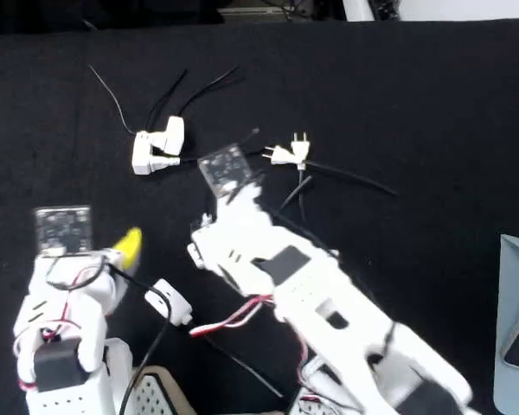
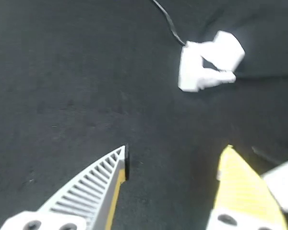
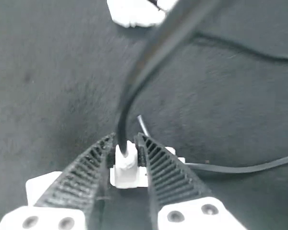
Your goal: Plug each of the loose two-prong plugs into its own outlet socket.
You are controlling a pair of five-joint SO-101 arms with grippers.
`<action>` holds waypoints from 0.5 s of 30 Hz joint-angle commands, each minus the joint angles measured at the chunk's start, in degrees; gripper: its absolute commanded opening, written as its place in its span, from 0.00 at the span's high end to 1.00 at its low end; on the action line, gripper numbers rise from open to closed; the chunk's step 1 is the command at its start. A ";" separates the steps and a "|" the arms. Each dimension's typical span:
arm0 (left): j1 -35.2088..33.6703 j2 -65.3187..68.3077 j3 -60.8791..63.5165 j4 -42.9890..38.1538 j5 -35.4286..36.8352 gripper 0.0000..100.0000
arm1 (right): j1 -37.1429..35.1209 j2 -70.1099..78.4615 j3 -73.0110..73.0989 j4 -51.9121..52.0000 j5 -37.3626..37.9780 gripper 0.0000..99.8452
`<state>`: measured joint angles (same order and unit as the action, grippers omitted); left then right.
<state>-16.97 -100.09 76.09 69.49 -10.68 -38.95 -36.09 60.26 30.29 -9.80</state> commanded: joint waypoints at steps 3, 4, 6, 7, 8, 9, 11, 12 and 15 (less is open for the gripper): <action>6.55 0.62 2.77 -1.41 -6.51 0.65 | 5.98 -12.26 -1.80 7.21 -0.35 0.99; 6.90 0.88 2.77 -1.32 -7.74 0.65 | 7.38 -13.32 -1.80 7.82 -0.44 0.99; 7.60 2.64 2.68 -1.23 -10.02 0.65 | 9.85 -14.55 -1.71 8.62 -0.44 0.99; 8.13 4.22 2.42 -1.23 -11.16 0.65 | 10.81 -14.90 -1.36 8.53 -0.44 0.99; 8.75 6.15 2.24 -1.32 -12.31 0.65 | 11.52 -15.16 -0.75 8.26 -0.44 0.99; 9.63 8.53 2.15 -1.41 -13.45 0.64 | 11.69 -15.16 -0.22 8.26 -0.44 0.99; 11.38 13.98 1.01 -1.41 -15.47 0.64 | 12.04 -15.25 0.57 8.26 -0.44 0.99; 12.18 16.88 0.22 -1.41 -16.09 0.64 | 12.13 -15.25 0.92 8.18 -0.44 0.99; 13.76 25.58 -3.47 -1.41 -17.23 0.65 | 12.22 -15.25 1.89 7.38 -0.53 0.99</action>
<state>-5.80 -84.62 78.99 69.41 -25.89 -27.87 -49.98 62.20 38.37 -9.80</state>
